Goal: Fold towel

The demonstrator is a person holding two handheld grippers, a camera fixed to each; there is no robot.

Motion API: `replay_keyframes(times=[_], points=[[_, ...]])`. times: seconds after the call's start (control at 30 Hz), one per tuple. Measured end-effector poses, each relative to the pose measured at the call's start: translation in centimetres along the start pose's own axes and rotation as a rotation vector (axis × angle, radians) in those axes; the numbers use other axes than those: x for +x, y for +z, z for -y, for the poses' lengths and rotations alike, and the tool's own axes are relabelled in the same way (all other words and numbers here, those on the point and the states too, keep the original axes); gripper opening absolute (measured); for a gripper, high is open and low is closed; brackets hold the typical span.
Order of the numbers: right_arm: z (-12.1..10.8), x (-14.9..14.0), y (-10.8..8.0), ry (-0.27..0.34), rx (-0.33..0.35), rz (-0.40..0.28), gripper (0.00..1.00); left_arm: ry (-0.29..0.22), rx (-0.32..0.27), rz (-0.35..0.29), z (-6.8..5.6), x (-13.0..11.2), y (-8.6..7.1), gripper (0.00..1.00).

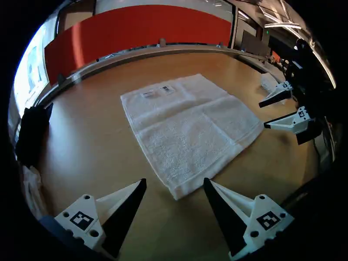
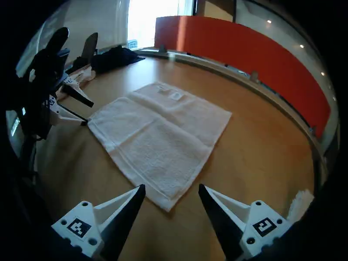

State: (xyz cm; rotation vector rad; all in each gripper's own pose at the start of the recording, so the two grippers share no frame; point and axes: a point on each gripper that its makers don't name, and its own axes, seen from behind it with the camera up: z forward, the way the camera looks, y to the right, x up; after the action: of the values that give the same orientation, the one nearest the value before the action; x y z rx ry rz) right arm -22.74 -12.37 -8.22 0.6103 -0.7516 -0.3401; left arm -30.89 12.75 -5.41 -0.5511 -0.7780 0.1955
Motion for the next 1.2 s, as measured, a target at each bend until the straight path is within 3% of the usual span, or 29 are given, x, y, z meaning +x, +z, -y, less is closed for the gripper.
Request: replay_keyframes(times=[0.6, 0.87, 1.0, 1.07, 1.2], points=[[0.6, -1.7, 0.6, -0.011, 0.05, 0.067, 0.7, 0.069, -0.015, 0.066, -0.4, -1.2, 1.2, 0.92], [1.1, -1.7, 0.5, 0.003, 0.08, 0.073, 0.53, 0.068, -0.008, 0.084, -0.4, -1.1, 1.2, 0.78], [1.1, -1.8, 0.5, -0.003, 0.087, 0.075, 0.41, 0.07, -0.011, 0.093, -0.6, -1.1, 1.2, 0.57], [1.2, -1.8, 0.6, -0.005, 0.089, 0.076, 0.31, 0.072, -0.012, 0.097, -0.6, -1.1, 1.1, 0.52], [1.4, -1.8, 0.5, -0.003, 0.092, 0.077, 0.17, 0.071, -0.011, 0.103, -0.7, -1.0, 1.2, 0.25]])
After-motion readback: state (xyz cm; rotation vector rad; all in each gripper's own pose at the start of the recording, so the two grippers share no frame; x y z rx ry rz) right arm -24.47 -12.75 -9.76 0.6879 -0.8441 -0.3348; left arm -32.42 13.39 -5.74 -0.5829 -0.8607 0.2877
